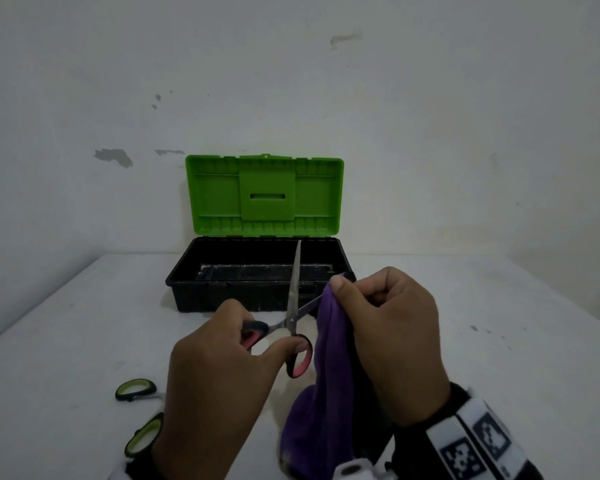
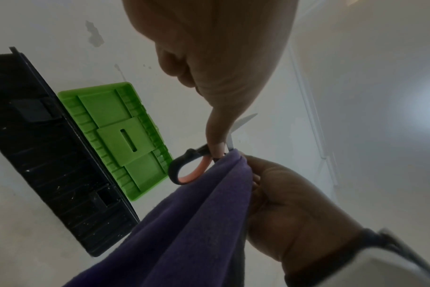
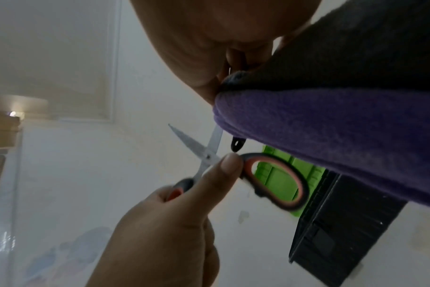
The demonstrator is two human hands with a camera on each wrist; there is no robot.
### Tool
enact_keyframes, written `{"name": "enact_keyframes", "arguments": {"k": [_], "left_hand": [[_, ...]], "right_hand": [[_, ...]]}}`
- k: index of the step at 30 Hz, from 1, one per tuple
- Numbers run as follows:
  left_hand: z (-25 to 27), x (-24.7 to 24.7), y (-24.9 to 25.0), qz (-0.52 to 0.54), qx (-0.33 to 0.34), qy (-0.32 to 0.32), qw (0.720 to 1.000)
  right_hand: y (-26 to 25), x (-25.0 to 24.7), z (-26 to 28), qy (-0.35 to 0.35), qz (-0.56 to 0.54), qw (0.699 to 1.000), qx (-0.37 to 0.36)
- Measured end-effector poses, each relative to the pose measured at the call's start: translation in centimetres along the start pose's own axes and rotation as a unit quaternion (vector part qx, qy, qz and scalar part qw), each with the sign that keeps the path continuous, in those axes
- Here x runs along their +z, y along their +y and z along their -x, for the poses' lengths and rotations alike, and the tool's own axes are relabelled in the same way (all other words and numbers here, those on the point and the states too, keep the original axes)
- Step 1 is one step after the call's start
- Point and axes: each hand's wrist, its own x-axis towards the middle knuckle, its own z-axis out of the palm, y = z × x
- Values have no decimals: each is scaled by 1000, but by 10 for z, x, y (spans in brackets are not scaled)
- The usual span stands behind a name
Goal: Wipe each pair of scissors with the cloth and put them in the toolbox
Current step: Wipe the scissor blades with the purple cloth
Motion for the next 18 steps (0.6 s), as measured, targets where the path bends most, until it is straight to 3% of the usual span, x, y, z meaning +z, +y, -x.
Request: {"name": "enact_keyframes", "arguments": {"k": [3, 7, 12, 16, 18], "left_hand": [[0, -2, 2, 5, 1, 0, 1000], [2, -3, 1, 11, -6, 2, 1000], [1, -6, 5, 26, -10, -17, 999], [1, -9, 8, 13, -15, -33, 999], [1, -8, 5, 13, -48, -25, 998]], "right_hand": [[-6, 2, 7, -25, -5, 1000, -3], [0, -4, -7, 20, 4, 1000, 1], [-9, -2, 9, -25, -9, 1000, -6], [0, -10, -9, 5, 4, 1000, 0], [4, -14, -20, 21, 7, 1000, -2]]}}
